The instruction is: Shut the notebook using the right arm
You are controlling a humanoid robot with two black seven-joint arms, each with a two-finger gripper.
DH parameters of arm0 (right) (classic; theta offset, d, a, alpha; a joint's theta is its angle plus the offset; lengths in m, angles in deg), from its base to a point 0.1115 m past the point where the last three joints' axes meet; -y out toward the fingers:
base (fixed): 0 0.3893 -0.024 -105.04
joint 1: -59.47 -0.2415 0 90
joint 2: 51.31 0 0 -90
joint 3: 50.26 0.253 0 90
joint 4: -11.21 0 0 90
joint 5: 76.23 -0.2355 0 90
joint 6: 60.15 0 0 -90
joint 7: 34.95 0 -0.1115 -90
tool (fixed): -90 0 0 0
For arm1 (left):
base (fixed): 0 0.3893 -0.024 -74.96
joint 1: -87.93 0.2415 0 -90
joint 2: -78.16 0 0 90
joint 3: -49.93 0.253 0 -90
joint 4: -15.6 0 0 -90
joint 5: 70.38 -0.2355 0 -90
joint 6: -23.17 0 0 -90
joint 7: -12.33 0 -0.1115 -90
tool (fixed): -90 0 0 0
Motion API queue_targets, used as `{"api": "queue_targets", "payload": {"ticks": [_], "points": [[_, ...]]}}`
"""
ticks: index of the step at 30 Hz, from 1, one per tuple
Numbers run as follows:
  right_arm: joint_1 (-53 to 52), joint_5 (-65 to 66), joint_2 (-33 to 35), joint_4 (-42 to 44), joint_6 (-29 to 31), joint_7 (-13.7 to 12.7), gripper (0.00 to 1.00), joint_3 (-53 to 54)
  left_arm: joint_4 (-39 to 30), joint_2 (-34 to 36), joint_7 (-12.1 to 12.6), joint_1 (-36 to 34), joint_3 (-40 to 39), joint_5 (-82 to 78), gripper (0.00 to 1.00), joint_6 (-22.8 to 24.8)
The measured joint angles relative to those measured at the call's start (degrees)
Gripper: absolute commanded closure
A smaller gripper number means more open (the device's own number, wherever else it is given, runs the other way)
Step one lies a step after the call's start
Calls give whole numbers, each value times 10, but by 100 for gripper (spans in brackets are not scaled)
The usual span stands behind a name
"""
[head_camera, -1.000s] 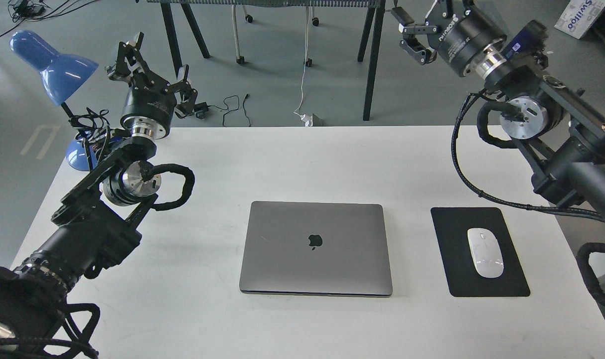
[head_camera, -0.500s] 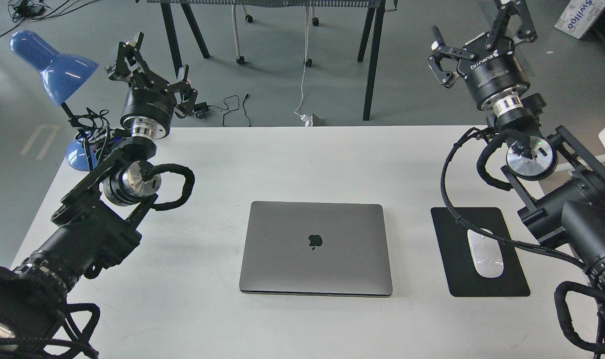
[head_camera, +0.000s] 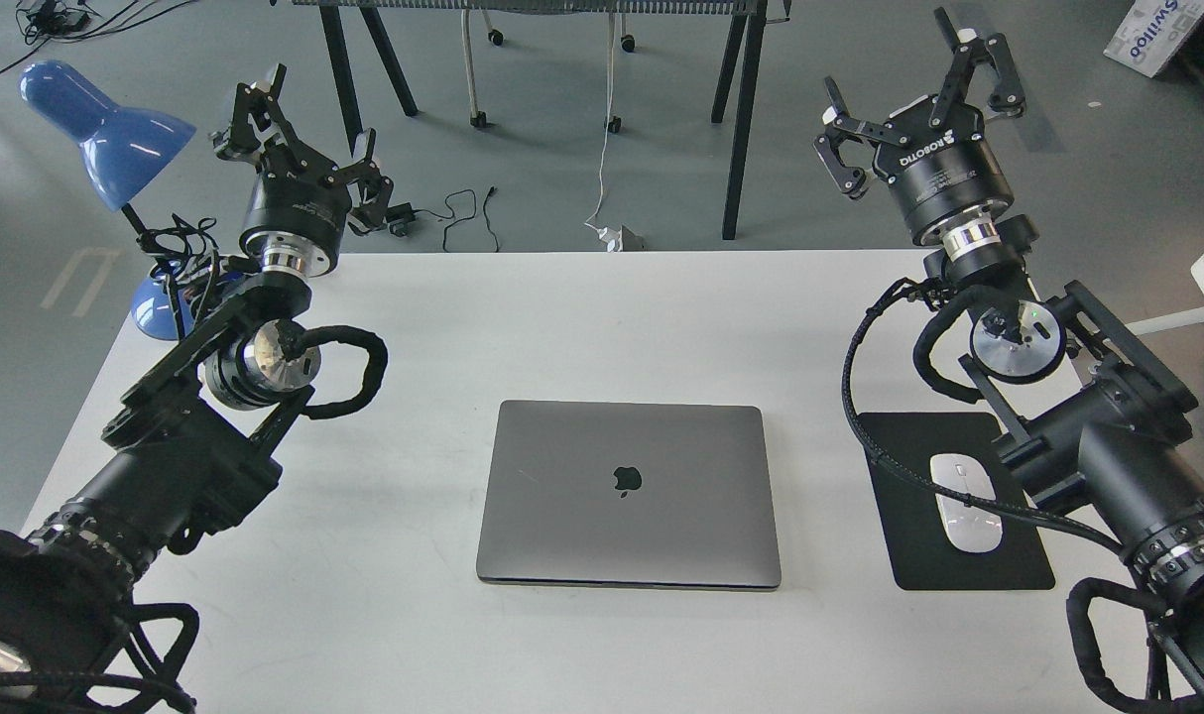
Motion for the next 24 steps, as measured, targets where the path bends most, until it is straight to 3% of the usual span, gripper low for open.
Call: {"api": "queue_targets", "payload": {"ticks": [14, 24], "points": [[1, 1, -8, 8, -24, 1, 0, 11, 0, 0, 0, 0, 0, 0, 0, 0], [-33, 7, -9, 85, -47, 0, 0, -19, 0, 0, 0, 0, 0, 0, 0, 0]]}}
